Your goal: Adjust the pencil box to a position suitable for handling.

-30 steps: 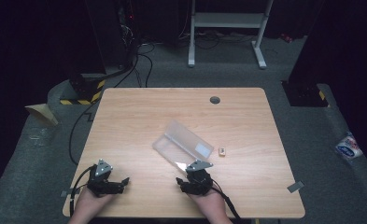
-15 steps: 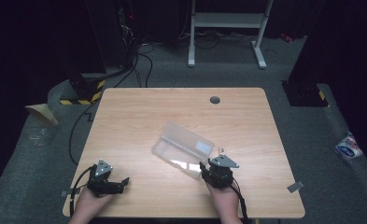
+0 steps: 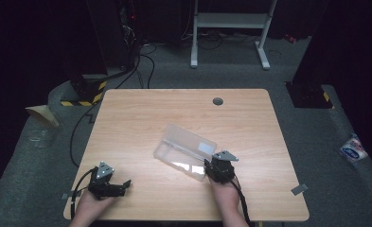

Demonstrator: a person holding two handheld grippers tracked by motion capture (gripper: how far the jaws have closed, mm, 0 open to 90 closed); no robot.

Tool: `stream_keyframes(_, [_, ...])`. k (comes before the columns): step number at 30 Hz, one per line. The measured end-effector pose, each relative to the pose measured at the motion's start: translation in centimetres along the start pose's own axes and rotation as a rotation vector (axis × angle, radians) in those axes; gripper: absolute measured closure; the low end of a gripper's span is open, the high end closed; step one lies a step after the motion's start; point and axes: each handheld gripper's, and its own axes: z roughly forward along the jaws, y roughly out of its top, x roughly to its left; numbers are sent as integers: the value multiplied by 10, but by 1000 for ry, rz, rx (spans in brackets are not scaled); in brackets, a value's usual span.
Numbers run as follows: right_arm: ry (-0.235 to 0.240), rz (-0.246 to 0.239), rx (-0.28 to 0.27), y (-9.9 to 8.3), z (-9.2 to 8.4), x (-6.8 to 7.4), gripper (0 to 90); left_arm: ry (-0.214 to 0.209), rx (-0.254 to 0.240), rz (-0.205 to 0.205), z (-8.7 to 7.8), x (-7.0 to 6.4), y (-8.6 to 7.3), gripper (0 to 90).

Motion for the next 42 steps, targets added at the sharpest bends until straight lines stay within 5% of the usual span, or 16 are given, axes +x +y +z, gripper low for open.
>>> stream_keyframes(27, [-74, -83, 67, 41, 30, -5, 637, -2, 1, 2, 0, 0, 0, 40])
stream_keyframes(42, [-91, -88, 79, 49, 37, -8, 637, -2, 1, 3, 0, 0, 0, 40])
